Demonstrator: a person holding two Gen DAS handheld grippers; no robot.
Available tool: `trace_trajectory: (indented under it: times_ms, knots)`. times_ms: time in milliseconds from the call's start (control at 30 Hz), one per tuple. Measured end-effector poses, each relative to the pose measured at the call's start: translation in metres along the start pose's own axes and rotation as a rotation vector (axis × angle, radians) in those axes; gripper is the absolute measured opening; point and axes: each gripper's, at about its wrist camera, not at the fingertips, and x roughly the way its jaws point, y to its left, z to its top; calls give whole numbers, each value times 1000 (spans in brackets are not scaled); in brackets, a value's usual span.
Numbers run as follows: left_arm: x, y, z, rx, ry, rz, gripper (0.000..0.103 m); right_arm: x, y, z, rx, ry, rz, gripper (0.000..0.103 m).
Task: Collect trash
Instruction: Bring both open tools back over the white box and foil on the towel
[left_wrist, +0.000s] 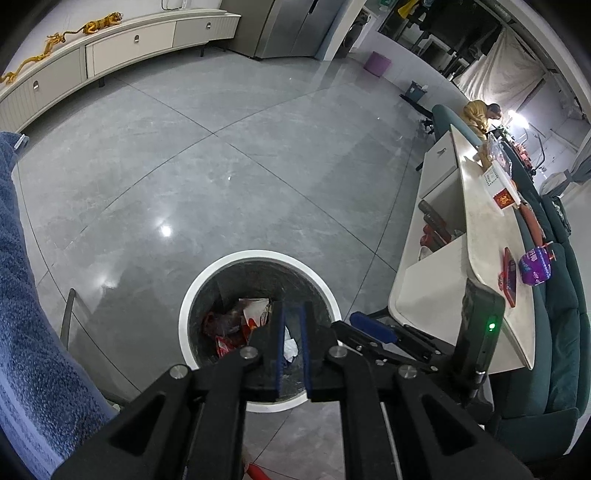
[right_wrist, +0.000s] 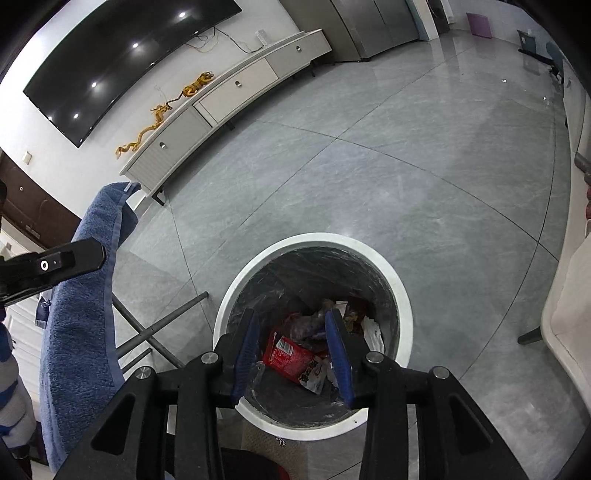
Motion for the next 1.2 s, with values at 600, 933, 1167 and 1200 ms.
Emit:
trace_trajectory:
  times_ms: [600, 933, 1167, 1200]
  knots:
    - [-103, -6, -44, 109, -225, 159, 13, -65, 51, 4, -107, -102, 17, 38]
    - [-180, 8, -82, 109, -419, 248, 62, -95, 107, 8, -208, -163, 47, 40]
    - [-230, 35, -111, 53, -506, 367, 62, -109, 149, 10, -292, -185, 81, 41]
    - [-237, 42, -115, 41, -516, 385, 62, -109, 157, 11, -307, -185, 88, 41]
